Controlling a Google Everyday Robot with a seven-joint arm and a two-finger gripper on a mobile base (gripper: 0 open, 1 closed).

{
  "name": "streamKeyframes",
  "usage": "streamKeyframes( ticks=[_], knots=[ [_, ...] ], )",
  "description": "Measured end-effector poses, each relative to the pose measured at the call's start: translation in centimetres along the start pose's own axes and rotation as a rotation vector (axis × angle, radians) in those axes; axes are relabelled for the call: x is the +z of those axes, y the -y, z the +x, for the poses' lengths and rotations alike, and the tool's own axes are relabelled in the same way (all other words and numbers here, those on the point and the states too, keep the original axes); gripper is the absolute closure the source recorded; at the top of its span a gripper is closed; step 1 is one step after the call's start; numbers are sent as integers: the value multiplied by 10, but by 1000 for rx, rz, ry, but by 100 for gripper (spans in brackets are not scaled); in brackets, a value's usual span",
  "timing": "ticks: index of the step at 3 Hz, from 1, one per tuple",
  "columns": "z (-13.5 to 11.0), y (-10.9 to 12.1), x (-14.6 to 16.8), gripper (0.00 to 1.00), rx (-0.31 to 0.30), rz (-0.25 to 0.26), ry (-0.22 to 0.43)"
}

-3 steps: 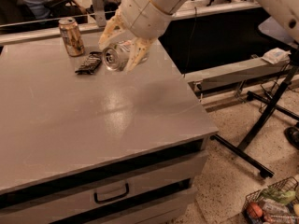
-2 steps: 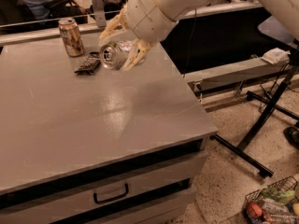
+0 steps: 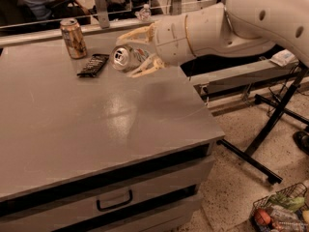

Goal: Place 7up can upright

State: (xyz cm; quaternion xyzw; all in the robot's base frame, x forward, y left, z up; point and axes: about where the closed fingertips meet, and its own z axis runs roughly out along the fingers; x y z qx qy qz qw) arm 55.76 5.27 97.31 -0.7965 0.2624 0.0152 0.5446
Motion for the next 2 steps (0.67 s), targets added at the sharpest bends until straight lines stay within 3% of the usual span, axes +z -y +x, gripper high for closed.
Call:
streamKeyframes(
  ticks=[1, 2],
  knots=[
    [-6, 10, -4, 100, 102, 163, 75],
    [-16, 24, -13, 100, 230, 295, 157]
  ],
)
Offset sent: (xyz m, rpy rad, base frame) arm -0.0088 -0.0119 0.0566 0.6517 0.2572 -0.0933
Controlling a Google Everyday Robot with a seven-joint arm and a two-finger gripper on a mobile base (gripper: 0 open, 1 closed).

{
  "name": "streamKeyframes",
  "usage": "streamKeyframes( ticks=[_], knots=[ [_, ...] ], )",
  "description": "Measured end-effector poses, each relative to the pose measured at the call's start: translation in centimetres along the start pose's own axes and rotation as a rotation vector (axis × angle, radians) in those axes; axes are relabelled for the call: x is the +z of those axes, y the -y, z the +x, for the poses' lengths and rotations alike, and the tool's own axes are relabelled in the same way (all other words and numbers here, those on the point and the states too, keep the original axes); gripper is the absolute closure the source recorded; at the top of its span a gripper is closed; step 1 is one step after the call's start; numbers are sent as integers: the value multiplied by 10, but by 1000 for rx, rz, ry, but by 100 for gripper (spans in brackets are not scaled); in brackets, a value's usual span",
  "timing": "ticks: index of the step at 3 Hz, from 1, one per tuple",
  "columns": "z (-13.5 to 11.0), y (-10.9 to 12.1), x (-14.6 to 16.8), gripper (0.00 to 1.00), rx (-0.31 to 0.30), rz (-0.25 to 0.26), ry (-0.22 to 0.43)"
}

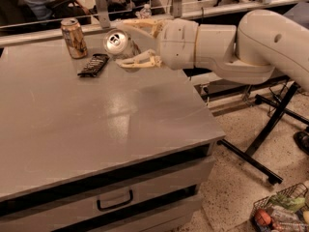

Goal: Place 7up can upright

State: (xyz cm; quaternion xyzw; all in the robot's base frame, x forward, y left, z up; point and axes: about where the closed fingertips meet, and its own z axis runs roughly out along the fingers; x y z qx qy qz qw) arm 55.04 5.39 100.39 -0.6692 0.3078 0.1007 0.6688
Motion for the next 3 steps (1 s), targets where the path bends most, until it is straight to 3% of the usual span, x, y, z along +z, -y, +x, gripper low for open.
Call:
streamKeyframes(
  ticks=[1, 3],
  knots=[
    [-10, 3, -7, 100, 140, 62, 63],
    [-20, -9, -13, 100, 370, 68, 150]
  ],
)
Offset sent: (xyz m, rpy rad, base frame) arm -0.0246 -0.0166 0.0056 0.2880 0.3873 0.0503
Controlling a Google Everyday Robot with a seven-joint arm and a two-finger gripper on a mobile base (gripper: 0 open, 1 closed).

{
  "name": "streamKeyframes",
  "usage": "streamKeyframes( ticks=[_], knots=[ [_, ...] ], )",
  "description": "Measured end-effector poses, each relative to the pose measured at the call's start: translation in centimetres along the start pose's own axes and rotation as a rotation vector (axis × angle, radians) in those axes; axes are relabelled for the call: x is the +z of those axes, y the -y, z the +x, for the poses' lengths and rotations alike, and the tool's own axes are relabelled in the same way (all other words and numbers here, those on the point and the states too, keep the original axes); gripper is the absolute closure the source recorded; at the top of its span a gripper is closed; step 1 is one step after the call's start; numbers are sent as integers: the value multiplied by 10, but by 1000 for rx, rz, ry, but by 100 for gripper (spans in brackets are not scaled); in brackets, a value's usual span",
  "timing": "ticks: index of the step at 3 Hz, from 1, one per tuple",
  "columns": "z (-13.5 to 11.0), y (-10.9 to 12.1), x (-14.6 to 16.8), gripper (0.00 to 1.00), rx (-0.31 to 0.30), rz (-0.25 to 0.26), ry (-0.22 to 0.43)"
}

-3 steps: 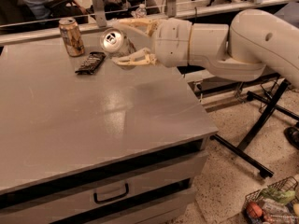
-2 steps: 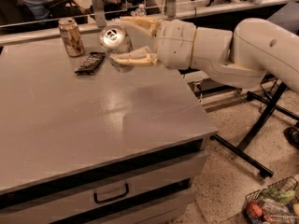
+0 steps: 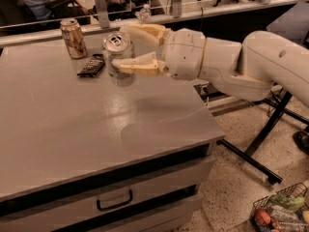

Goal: Place 7up can upright

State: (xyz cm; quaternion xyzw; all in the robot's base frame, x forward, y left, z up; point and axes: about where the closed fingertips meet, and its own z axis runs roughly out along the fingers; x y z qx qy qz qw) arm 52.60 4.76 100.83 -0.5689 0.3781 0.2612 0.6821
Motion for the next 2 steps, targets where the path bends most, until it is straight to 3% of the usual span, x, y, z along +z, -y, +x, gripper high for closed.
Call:
streamKeyframes(
  ticks=[1, 2],
  knots=[
    [5, -14, 3, 100, 75, -35, 13],
    [9, -23, 5, 100, 97, -69, 5]
  ],
)
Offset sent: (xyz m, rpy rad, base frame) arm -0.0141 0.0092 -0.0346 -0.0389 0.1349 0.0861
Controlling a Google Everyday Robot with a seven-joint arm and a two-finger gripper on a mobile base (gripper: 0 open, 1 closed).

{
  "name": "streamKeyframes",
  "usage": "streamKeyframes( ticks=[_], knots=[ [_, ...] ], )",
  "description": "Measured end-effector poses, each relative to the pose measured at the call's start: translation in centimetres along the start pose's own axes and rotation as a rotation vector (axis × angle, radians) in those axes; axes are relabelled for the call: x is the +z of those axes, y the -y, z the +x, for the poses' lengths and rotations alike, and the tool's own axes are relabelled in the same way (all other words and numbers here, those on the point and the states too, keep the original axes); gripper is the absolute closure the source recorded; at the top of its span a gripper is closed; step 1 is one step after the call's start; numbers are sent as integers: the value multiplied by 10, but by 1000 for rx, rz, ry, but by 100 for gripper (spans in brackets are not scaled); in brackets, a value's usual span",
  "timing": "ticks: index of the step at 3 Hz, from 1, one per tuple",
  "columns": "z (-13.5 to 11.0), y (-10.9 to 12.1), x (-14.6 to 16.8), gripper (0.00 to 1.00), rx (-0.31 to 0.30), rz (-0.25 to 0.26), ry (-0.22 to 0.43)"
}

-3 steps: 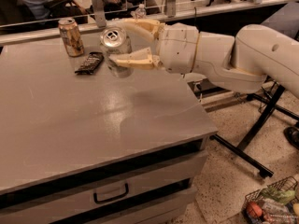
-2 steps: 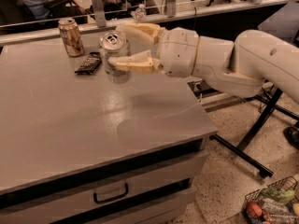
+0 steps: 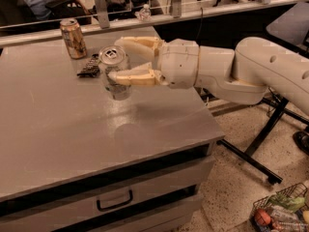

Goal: Place 7up can upright

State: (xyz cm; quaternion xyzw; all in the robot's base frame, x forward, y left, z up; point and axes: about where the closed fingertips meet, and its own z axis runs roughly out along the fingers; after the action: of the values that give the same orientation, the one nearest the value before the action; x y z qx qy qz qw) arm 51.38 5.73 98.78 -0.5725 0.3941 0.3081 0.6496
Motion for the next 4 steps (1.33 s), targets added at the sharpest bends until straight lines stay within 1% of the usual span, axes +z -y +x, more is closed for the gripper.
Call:
streamKeyframes(
  ticks=[1, 2, 3, 4],
  knots=[
    [10, -13, 2, 100, 41, -35, -14],
    [22, -23, 7, 100, 72, -51, -23],
    [31, -30, 11, 86, 95, -66, -45],
    [38, -32, 14, 63, 105, -86, -69]
  ],
)
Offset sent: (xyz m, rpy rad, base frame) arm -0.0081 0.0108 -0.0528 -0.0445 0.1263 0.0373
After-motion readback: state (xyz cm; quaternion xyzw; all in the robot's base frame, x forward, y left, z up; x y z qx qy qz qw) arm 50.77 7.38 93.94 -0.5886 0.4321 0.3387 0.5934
